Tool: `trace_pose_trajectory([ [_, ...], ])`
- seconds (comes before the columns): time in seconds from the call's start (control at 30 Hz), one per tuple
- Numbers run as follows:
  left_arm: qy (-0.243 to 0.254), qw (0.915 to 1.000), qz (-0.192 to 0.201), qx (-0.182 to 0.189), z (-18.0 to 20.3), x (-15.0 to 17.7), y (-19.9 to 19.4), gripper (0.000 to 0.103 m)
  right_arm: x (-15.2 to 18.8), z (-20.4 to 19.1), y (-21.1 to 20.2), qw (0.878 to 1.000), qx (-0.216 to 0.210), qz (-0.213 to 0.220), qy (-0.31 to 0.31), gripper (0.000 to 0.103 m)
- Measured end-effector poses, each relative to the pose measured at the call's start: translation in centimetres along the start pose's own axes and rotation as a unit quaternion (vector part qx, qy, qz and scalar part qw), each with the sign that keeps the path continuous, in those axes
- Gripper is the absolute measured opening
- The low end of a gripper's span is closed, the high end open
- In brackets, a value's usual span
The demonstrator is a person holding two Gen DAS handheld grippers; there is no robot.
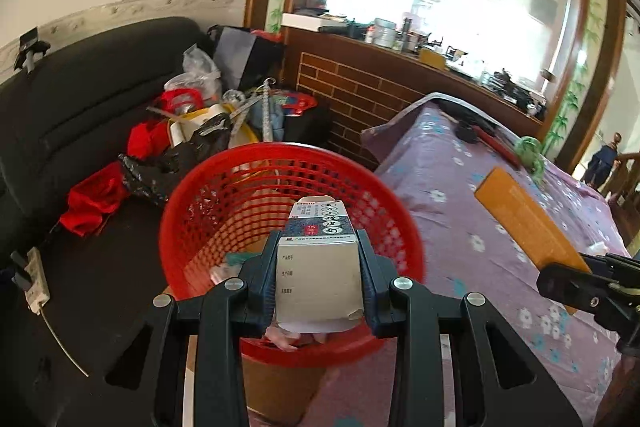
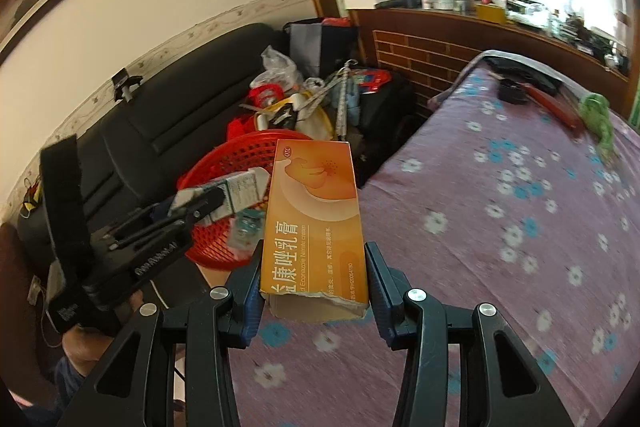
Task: Collect trash
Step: 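Carry both boxes over the red basket and open both tools, then grasp the pink plastic bag with the right tool while the left tool approaches the white bag bundle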
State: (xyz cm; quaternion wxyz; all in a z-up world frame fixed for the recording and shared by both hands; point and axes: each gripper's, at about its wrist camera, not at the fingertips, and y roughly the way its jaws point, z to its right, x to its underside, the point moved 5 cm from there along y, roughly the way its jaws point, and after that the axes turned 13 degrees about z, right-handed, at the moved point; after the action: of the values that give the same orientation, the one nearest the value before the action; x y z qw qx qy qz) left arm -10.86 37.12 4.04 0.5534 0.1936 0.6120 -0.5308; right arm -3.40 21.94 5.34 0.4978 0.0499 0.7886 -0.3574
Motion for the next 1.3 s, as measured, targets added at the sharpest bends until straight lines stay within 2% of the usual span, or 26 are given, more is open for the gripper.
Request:
trace_pose_trajectory([
  [0.23, -0.014, 0.9998, -0.002, -0.011, -2.4, -0.2, 1.1, 0.033, -2.4, -2.3, 4.3, 1.0, -0.024, -0.013, 0.013, 0.05],
  [0.27, -0.014, 0.9998, -0.002, -0.011, -2.6, -0.3, 1.2, 0.037, -2.7, -2.6, 5.0, 0.999, -0.025, -0.012, 0.015, 0.05],
  [0.3, -0.017, 0.9998, -0.002, -0.009, -2.8, -0.3, 1.2, 0.049, -3.0, -2.8, 5.4, 0.999, -0.027, -0.011, 0.017, 0.05],
  [0.37, -0.025, 0.9996, 0.002, -0.011, -3.1, -0.3, 1.0, 0.065, -3.5, -2.8, 6.3, 0.999, -0.027, -0.01, 0.022, 0.055],
  [0.4, -0.028, 0.9995, 0.008, -0.01, -3.2, -0.4, 0.6, 0.066, -3.6, -2.6, 6.4, 0.999, -0.026, -0.007, 0.032, 0.056],
  [0.47, -0.024, 0.9996, 0.011, -0.008, -3.1, -0.4, 0.0, 0.066, -3.6, -2.1, 5.6, 0.998, -0.033, 0.001, 0.044, 0.056],
  [0.63, -0.018, 0.9995, 0.019, 0.015, -1.4, -0.3, -1.9, 0.066, -2.9, -0.3, 2.4, 0.999, -0.014, 0.021, 0.039, 0.056],
  [0.73, -0.007, 0.9989, 0.02, 0.042, 1.2, -0.2, -3.0, 0.072, -1.9, 1.6, -0.1, 0.999, 0.0, 0.026, 0.047, 0.056],
  [0.9, 0.032, 0.9952, 0.011, 0.091, 7.1, 0.4, -4.0, 0.073, 0.1, 7.1, -4.8, 0.995, 0.046, 0.04, 0.079, 0.056],
  [1.07, 0.075, 0.9869, -0.018, 0.142, 13.8, 2.1, -4.3, 0.074, 1.7, 14.4, -10.6, 0.984, 0.113, 0.065, 0.125, 0.056],
  [1.23, 0.107, 0.9764, -0.045, 0.183, 19.7, 3.9, -4.7, 0.074, 3.1, 23.4, -18.0, 0.956, 0.212, 0.099, 0.176, 0.055],
  [1.27, 0.112, 0.9745, -0.048, 0.189, 20.5, 4.2, -4.9, 0.074, 3.4, 24.9, -19.3, 0.95, 0.231, 0.104, 0.184, 0.055],
  [1.3, 0.121, 0.9714, -0.054, 0.198, 22.0, 4.6, -5.1, 0.074, 4.0, 27.3, -21.1, 0.938, 0.267, 0.106, 0.195, 0.055],
])
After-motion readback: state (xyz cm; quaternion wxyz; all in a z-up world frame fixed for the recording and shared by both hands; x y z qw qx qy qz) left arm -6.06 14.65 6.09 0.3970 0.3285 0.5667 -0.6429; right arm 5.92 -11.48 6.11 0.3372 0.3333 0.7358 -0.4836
